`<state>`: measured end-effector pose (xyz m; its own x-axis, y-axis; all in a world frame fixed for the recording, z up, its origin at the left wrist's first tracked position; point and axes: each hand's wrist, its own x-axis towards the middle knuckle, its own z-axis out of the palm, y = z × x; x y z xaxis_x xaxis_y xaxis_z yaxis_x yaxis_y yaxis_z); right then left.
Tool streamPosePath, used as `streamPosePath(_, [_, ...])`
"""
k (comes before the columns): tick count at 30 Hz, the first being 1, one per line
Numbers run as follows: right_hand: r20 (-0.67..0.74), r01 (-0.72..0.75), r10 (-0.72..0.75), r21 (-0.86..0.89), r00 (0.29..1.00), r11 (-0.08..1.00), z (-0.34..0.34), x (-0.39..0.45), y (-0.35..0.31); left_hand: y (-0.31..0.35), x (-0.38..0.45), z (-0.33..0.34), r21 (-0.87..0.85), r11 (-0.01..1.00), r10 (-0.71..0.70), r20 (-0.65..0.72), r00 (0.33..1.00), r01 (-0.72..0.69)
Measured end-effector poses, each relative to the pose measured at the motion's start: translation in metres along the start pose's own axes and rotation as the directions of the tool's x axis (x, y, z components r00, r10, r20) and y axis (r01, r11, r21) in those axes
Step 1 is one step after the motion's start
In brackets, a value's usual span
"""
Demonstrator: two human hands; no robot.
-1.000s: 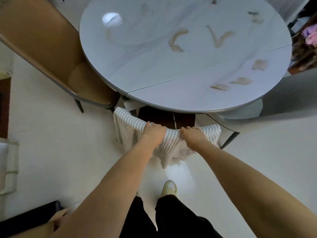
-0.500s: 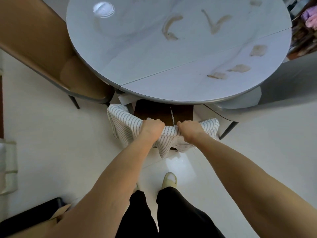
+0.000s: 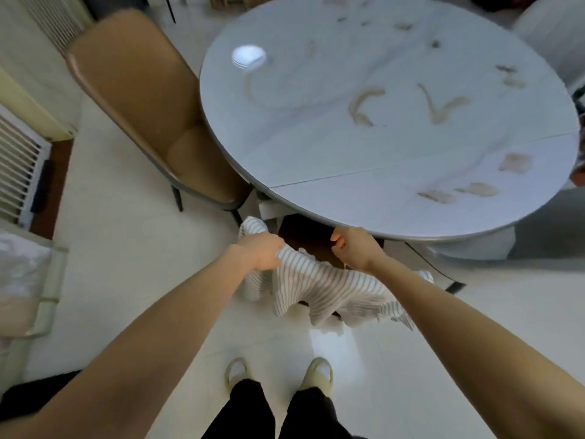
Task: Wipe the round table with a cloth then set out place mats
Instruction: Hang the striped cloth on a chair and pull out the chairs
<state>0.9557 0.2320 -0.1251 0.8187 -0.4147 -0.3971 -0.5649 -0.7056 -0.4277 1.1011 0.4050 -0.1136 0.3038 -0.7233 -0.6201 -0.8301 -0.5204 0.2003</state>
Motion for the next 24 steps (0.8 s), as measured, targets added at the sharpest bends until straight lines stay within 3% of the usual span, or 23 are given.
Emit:
streamPosePath(4, [-0.082,0.073,-0.074,-0.018,0.994,0.997,-0.018,0.034,-0.070,-0.072,-0.037,-0.034,0.000,0.992,-0.128,-0.042,0.991,0.128])
streamPosePath(11, [-0.070,0.186,-0.192,-0.088,0.979,0.979,-0.013,0.112,-0.210,-0.216,-0.086,-0.065,-0.100,0.952,-0.297,-0.090,0.951,0.288])
streamPosePath(18, [-0.065,0.195,-0.201,-0.091,0.977,0.977,0.015,0.193,-0.380,-0.394,-0.133,-0.115,-0.098,0.942,-0.334,-0.153,0.930,0.322])
streamPosePath(24, [-0.064,0.139,-0.146,-0.100,0.987,0.985,0.015,0.247,-0.456,-0.485,-0.138,-0.172,-0.046,0.965,-0.262,-0.230,0.937,0.259])
